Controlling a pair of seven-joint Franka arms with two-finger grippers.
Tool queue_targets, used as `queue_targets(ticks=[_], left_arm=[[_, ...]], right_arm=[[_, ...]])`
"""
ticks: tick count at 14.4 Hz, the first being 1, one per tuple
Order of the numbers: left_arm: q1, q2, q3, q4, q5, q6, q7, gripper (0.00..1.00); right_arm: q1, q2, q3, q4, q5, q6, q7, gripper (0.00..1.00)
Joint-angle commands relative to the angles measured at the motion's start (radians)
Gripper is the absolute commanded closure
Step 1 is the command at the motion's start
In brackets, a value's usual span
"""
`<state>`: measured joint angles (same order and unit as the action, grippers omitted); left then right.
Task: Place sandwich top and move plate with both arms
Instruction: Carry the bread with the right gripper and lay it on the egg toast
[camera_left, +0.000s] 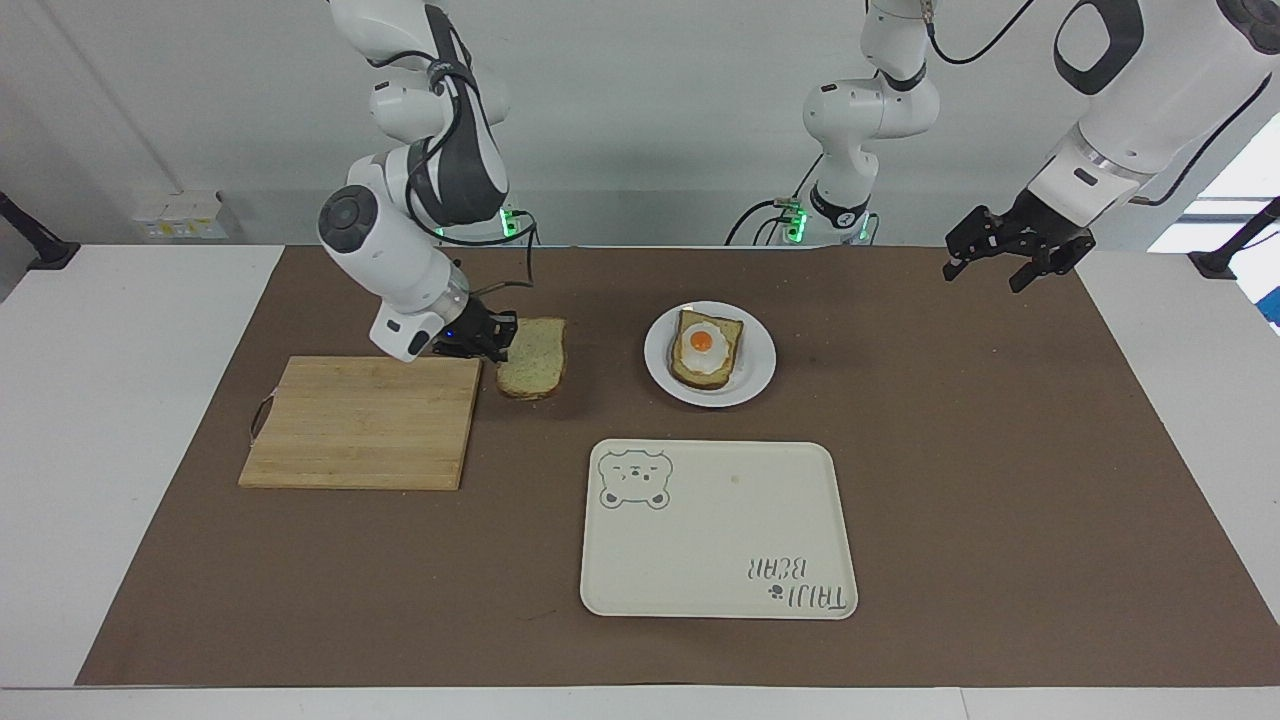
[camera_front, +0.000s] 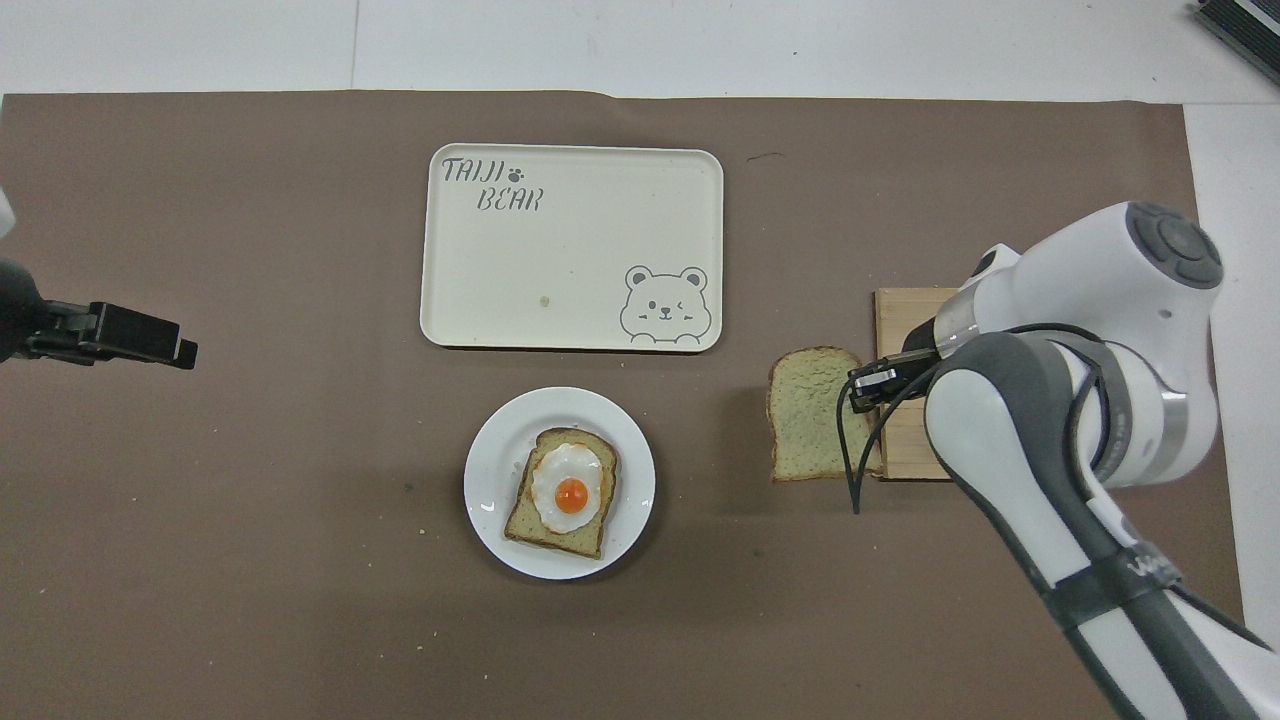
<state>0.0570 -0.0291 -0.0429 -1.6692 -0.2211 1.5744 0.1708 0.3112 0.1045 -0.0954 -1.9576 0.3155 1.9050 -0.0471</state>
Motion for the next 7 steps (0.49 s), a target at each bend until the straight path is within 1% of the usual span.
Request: queue_targets(ticks=[1, 4, 7], left_arm=[[0.035, -0.037, 0.001, -0.092, -0.073, 0.053, 0.090, 0.00], [0.070, -0.034, 0.003, -0.148, -0.180, 0.084, 0.193, 0.00], [0.076, -0.031, 0.003, -0.205, -0.225, 0.137, 0.230, 0.00]], right_arm=[[0.055, -0.025, -0.003, -0.006, 0.057, 0.002, 0.058, 1.00], [0.147, -0.032, -0.003, -0.011, 0.065, 0.043, 0.165, 1.00], [0.219, -0.035, -0.003, -0.012, 0.074, 0.054, 0.255, 1.00]])
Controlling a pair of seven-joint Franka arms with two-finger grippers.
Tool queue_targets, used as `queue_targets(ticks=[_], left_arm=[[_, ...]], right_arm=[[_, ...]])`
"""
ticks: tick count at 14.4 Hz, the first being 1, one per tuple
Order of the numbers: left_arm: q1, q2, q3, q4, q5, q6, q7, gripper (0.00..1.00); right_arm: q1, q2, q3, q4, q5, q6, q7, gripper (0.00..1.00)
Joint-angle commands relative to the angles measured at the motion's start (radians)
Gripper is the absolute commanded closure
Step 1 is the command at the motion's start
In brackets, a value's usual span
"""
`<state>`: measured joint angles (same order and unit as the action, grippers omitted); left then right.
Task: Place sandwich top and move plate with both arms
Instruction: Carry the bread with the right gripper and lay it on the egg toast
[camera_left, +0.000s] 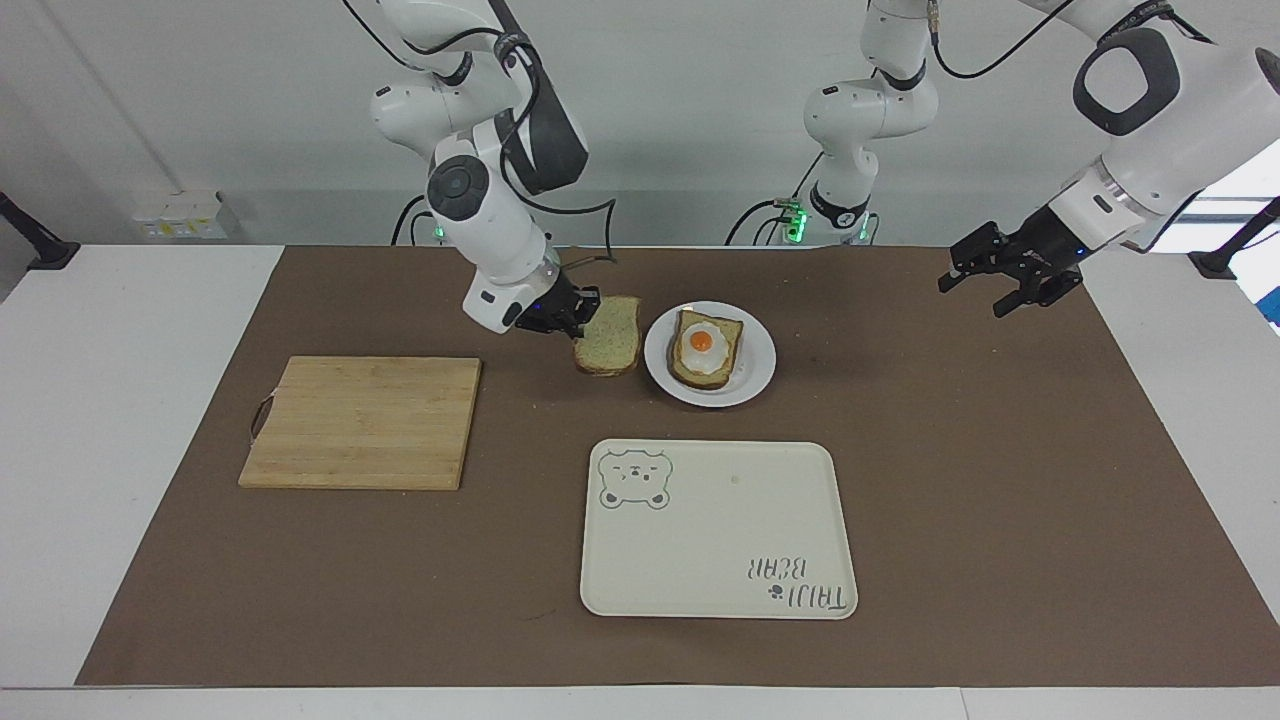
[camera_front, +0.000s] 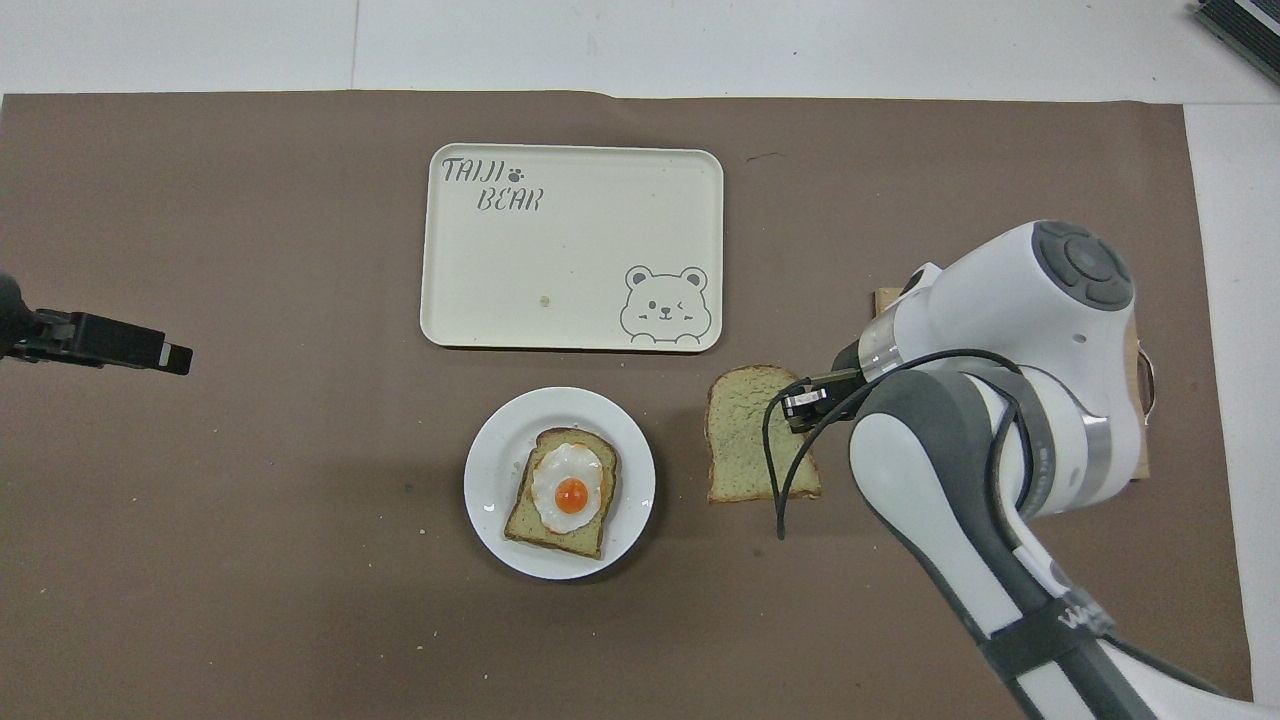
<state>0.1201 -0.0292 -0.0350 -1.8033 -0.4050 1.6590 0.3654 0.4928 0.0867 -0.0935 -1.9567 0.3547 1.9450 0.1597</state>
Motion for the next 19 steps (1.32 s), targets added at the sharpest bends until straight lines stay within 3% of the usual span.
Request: queue_targets(ticks=[1, 5, 7, 12, 19], left_arm=[[0.013, -0.029, -0.005, -0.086, -0.047, 0.067, 0.055, 0.00], [0.043, -0.012, -0.005, -0.152, -0.107, 0.131, 0.167, 0.00], [0.043, -0.011, -0.005, -0.154, -0.110, 0.133, 0.168, 0.00], [0.044, -0.012, -0.005, -0.154, -0.123, 0.130, 0.168, 0.00], [0.044, -0.012, -0.005, -0.156, -0.124, 0.127, 0.172, 0.00]], right_arm=[[0.070, -0.013, -0.005, -0.014, 0.038, 0.037, 0.075, 1.00], [0.142, -0.005, 0.003, -0.022, 0.058, 0.111, 0.115, 1.00], [0.173, 0.010, 0.005, -0.022, 0.116, 0.137, 0.112, 1.00], [0.240, 0.085, 0.009, -0.024, 0.121, 0.224, 0.096, 1.00], [0.245, 0.174, 0.009, -0.024, 0.121, 0.304, 0.020, 1.00]])
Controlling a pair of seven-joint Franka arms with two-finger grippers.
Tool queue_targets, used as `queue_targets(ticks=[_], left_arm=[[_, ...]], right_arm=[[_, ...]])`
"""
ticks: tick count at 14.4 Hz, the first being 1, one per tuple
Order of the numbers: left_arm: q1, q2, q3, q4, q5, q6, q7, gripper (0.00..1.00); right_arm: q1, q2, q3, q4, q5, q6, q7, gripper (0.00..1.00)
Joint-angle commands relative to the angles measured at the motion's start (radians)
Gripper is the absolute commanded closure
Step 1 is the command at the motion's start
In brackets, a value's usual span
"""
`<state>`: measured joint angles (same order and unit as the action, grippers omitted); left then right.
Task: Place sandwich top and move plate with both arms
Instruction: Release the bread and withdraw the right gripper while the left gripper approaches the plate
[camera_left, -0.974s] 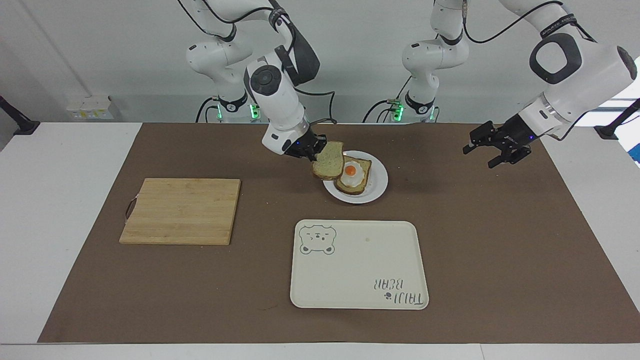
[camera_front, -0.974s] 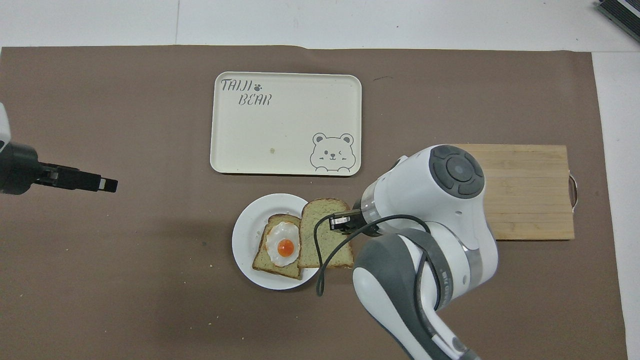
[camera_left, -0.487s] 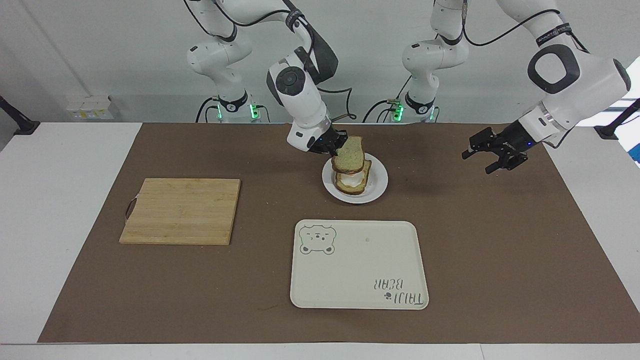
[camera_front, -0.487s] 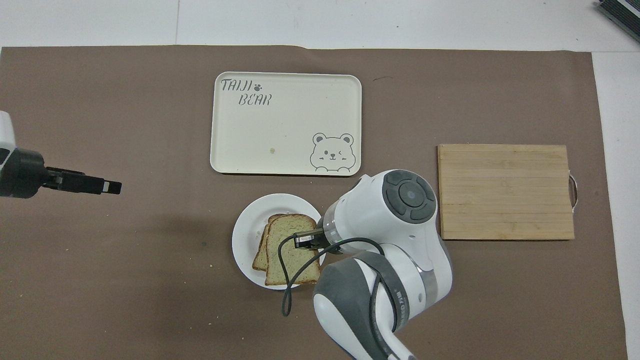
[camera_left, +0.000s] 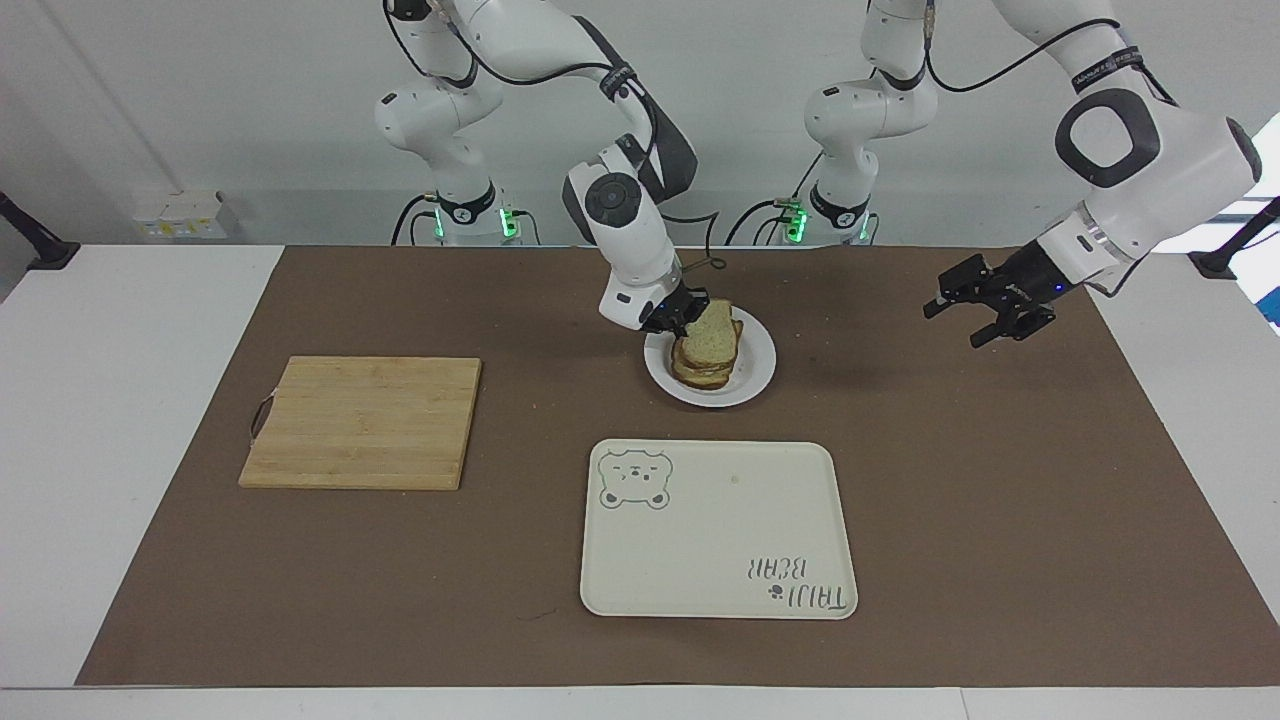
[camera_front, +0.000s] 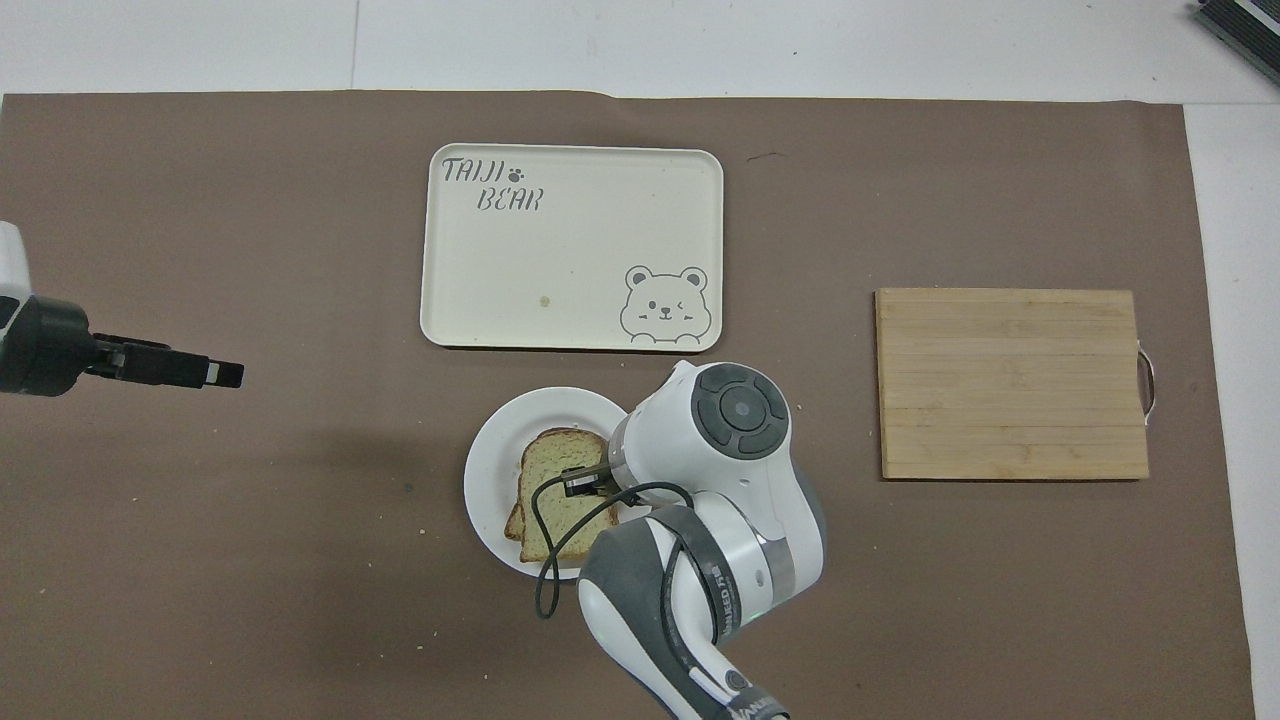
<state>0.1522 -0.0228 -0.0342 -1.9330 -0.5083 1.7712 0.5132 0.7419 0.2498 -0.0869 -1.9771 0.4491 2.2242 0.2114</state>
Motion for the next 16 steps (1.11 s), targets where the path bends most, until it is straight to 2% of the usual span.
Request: queue_targets(ticks=[1, 3, 4, 5, 9, 12, 16], left_arm=[[0.009, -0.017, -0.006, -0.026, -0.021, 0.017, 0.024, 0.00], [0.006, -0.008, -0.006, -0.047, -0.050, 0.028, 0.036, 0.00], [0.006, 0.004, -0.006, -0.069, -0.086, 0.060, 0.078, 0.00], [0.004, 0.017, -0.006, -0.096, -0.102, 0.079, 0.121, 0.00], [-0.041, 0.076, -0.007, -0.175, -0.194, 0.169, 0.200, 0.00], [-0.077, 0.119, -0.009, -0.210, -0.272, 0.201, 0.275, 0.00], [-0.209, 0.104, -0.009, -0.342, -0.412, 0.319, 0.274, 0.00]], right_arm=[[0.004, 0.014, 0.002, -0.003, 0.028, 0.046, -0.029, 1.00], [0.008, 0.016, 0.002, -0.002, 0.036, 0.049, -0.021, 1.00], [0.007, 0.017, 0.001, 0.000, 0.040, 0.045, -0.021, 0.68], [0.005, 0.017, 0.001, 0.000, 0.039, 0.040, -0.027, 0.01], [-0.012, 0.003, -0.011, 0.011, 0.005, 0.034, -0.030, 0.00], [-0.053, -0.030, -0.011, 0.015, -0.067, 0.029, -0.030, 0.00], [-0.117, -0.089, -0.014, 0.017, -0.173, 0.003, -0.029, 0.00]])
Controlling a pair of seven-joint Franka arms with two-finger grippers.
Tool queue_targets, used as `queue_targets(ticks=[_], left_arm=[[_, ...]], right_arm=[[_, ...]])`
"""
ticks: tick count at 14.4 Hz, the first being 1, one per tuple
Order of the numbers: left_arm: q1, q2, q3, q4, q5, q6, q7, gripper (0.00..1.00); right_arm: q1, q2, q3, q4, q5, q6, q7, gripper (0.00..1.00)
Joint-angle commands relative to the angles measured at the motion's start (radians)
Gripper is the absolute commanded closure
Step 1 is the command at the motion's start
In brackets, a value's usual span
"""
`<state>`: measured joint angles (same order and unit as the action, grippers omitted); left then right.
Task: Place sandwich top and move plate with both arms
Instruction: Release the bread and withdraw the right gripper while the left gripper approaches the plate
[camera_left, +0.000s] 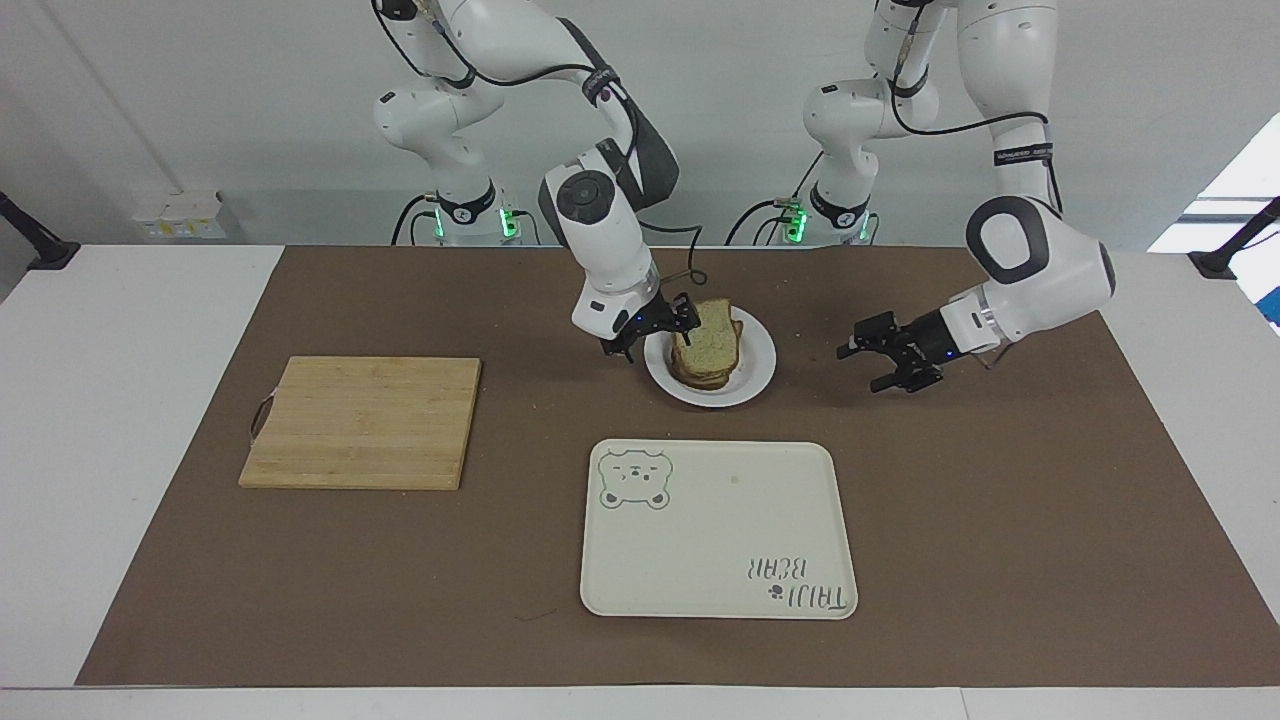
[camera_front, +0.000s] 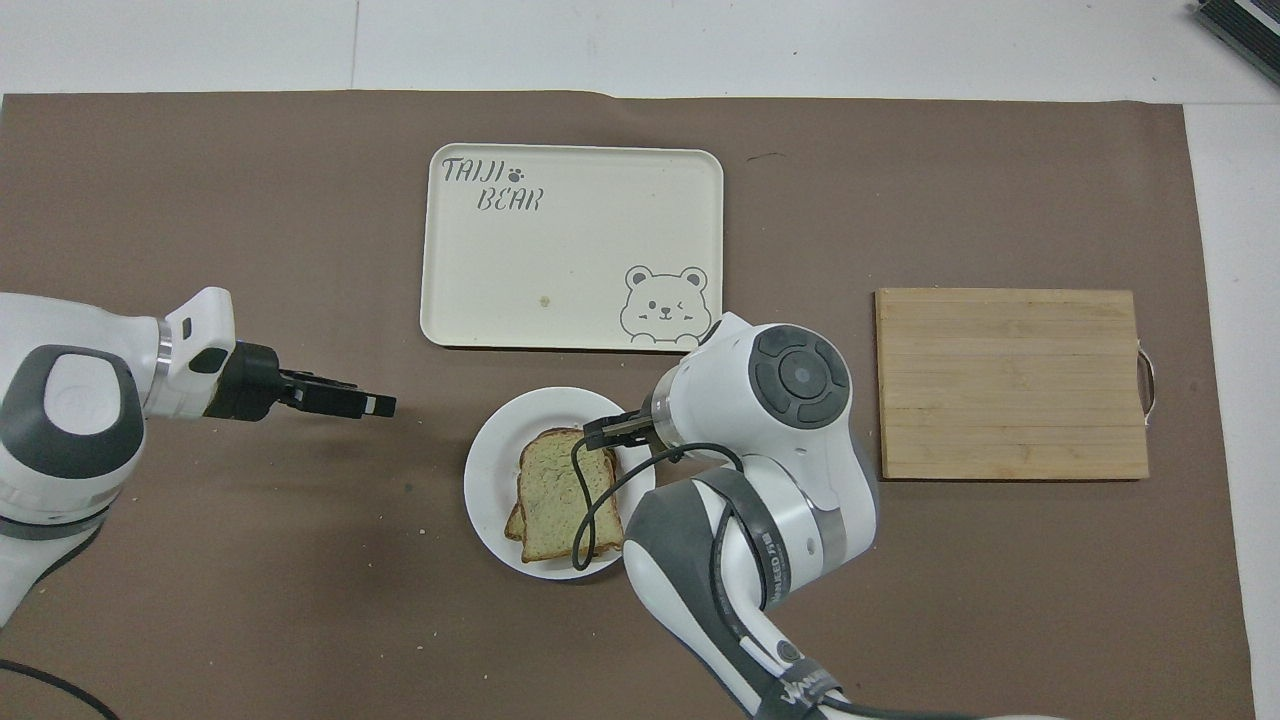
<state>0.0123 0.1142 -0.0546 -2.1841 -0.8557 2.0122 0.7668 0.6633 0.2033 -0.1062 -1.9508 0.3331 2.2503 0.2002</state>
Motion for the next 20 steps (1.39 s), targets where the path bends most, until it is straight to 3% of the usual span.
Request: queue_targets(ticks=[1, 6, 12, 14, 18, 19, 20], left_arm=[[-0.081, -0.037, 0.012, -0.123, -0.069, 0.101, 0.019, 0.00], [-0.101, -0.051, 0.012, -0.247, -0.175, 0.120, 0.023, 0.01], [-0.146, -0.077, 0.010, -0.293, -0.207, 0.138, 0.026, 0.44], [-0.176, -0.070, 0.010, -0.307, -0.248, 0.151, 0.051, 0.51], [-0.206, -0.056, 0.010, -0.330, -0.336, 0.169, 0.124, 0.56], [-0.206, -0.056, 0.010, -0.330, -0.339, 0.166, 0.124, 0.69], [-0.206, -0.056, 0.010, -0.330, -0.339, 0.165, 0.126, 0.92]], right_arm=[[-0.048, -0.057, 0.005, -0.010, -0.109, -0.034, -0.019, 0.00], [-0.143, -0.099, 0.003, 0.073, -0.215, -0.193, -0.018, 0.00], [-0.254, -0.189, 0.005, 0.105, -0.275, -0.339, -0.024, 0.00], [-0.300, -0.232, 0.005, 0.105, -0.278, -0.373, -0.027, 0.00], [-0.387, -0.249, 0.003, 0.179, -0.279, -0.471, -0.041, 0.00], [-0.408, -0.249, 0.003, 0.200, -0.279, -0.494, -0.045, 0.00], [-0.424, -0.252, 0.003, 0.216, -0.279, -0.520, -0.060, 0.00]])
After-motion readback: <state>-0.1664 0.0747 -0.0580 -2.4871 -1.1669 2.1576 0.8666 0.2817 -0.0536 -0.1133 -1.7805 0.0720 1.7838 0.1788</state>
